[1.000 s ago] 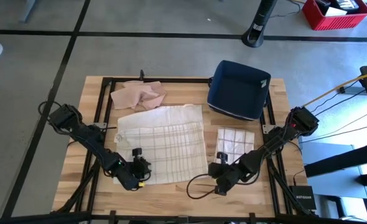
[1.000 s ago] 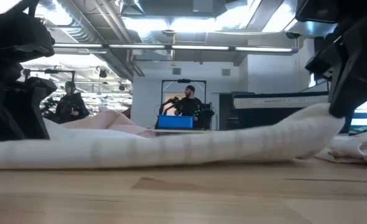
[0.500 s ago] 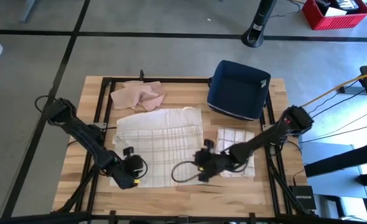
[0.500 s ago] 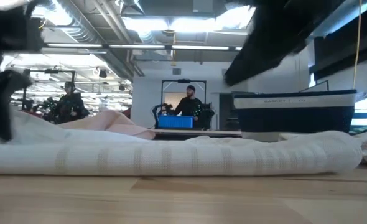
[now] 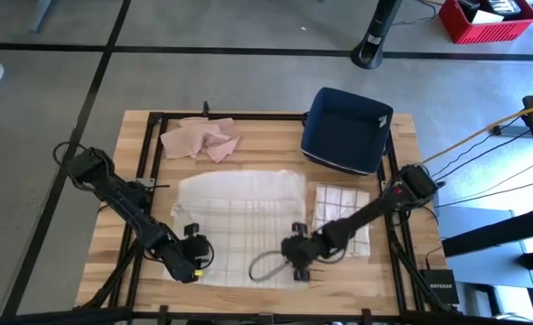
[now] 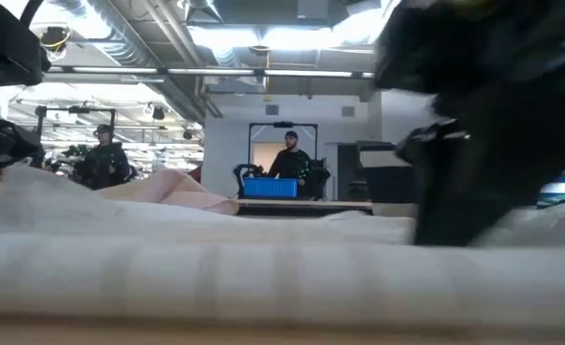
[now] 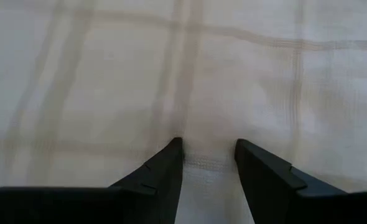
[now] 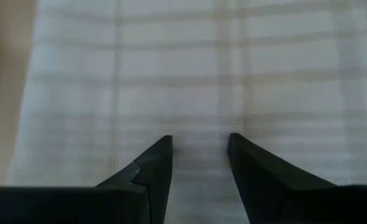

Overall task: Fold towel
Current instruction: Fold the white with grey-stripe towel

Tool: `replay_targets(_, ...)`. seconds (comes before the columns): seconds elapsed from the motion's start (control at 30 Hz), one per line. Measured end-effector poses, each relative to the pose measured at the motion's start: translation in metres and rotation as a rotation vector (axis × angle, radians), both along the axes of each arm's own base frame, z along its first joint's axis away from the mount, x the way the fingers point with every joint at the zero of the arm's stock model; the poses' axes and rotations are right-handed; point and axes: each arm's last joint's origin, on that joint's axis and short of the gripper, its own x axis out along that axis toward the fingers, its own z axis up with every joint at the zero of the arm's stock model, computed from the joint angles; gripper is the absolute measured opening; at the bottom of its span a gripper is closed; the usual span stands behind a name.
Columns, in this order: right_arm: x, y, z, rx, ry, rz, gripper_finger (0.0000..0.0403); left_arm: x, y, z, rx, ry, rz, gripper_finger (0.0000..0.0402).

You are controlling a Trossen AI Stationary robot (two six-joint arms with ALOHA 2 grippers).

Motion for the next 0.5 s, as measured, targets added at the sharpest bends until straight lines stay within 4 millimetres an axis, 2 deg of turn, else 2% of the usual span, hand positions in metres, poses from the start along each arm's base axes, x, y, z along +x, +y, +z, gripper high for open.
replay_targets(0.13,-0.008,0.020,0.008,0.021,0.018,0.072,0.0161,0.003,-0.004,0.008,-0.023,-0.001,-0.021,0.0143)
replay_targets(0.2,-0.007,0.021,0.016,0.003,0.036,0.070,0.0161,0.006,-0.003,0.022,-0.009,0.015,-0.045,0.0143)
replay_targets(0.27,-0.002,0.019,0.030,-0.019,0.040,0.054,0.0161,0.009,0.000,0.045,0.005,0.015,-0.051,0.0143)
replay_targets(0.37,0.007,0.012,0.046,-0.111,0.014,0.036,0.0161,0.007,0.019,0.074,0.099,0.047,-0.008,0.0143)
replay_targets(0.5,0.019,0.001,0.049,-0.242,-0.111,-0.021,0.0161,0.004,0.062,0.100,0.204,0.046,0.148,0.0143)
